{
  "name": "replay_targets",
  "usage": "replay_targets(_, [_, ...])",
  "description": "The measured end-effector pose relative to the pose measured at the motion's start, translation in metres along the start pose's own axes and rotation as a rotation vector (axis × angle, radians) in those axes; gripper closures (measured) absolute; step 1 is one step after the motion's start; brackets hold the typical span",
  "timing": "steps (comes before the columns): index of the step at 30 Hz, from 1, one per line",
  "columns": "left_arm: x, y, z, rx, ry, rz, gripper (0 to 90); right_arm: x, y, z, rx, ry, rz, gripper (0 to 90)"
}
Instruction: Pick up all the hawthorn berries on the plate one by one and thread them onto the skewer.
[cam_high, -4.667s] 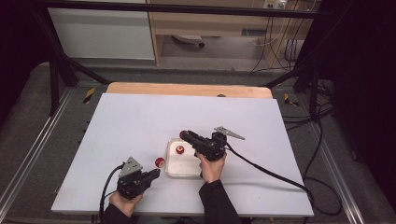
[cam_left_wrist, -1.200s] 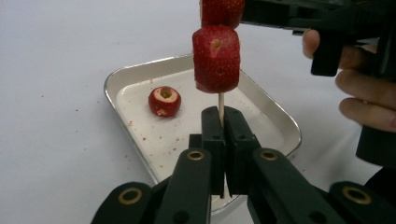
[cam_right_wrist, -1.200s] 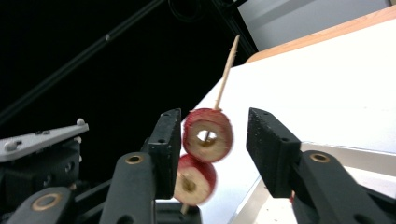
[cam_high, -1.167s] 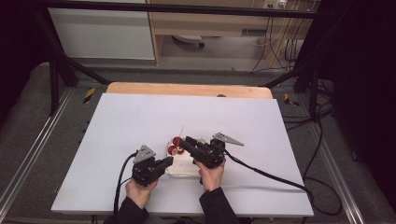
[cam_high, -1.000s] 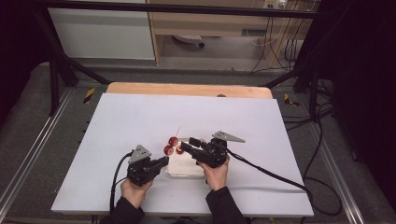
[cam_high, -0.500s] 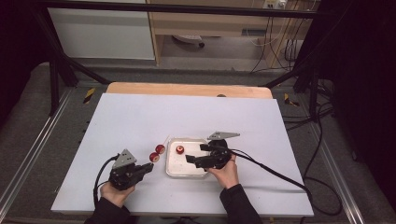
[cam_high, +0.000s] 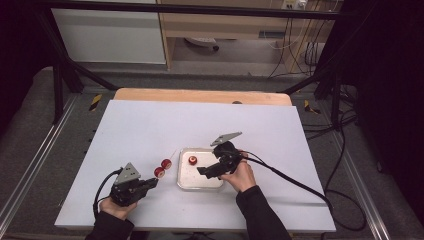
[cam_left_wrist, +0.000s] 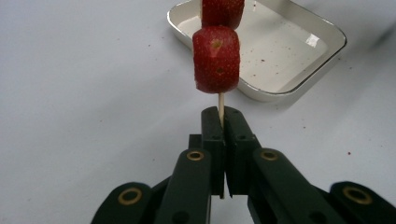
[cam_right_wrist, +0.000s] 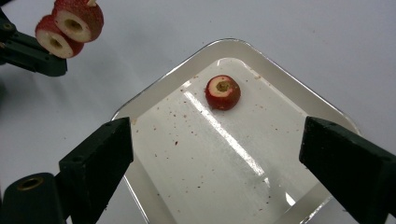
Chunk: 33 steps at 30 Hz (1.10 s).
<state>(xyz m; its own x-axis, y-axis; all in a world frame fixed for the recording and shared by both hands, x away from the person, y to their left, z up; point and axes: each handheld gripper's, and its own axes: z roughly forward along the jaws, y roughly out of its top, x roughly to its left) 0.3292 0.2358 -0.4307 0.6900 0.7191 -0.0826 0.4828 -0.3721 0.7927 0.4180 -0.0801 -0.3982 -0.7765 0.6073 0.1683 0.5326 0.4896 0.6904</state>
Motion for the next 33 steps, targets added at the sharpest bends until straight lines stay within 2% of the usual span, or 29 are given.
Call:
replay_targets(6, [0.006, -0.004, -0.003, 0.001, 0.006, -0.014, 87.9, 0.001, 0.019, 0.015, 0.103, -0.03, -0.066, 14.0])
replay_targets(9, [0.008, -0.004, -0.004, 0.0, 0.005, -0.021, 87.9, -0.001, 0.028, 0.024, 0.14, -0.028, -0.073, 17.2])
replay_targets(17, [0.008, -0.004, -0.004, -0.001, 0.003, -0.021, 87.9, -0.006, 0.047, 0.045, 0.202, -0.022, -0.046, 28.0])
replay_targets(19, [0.009, -0.004, -0.004, -0.002, 0.001, -0.024, 87.9, -0.006, 0.05, 0.049, 0.237, -0.041, -0.06, 31.3])
replay_targets(21, [0.008, -0.004, -0.004, 0.0, 0.002, -0.023, 87.9, -0.006, 0.053, 0.054, 0.259, -0.04, -0.072, 33.8])
replay_targets(33, [0.007, -0.004, -0.002, 0.003, -0.003, -0.02, 87.9, -0.012, 0.06, 0.076, 0.347, -0.018, -0.04, 49.1])
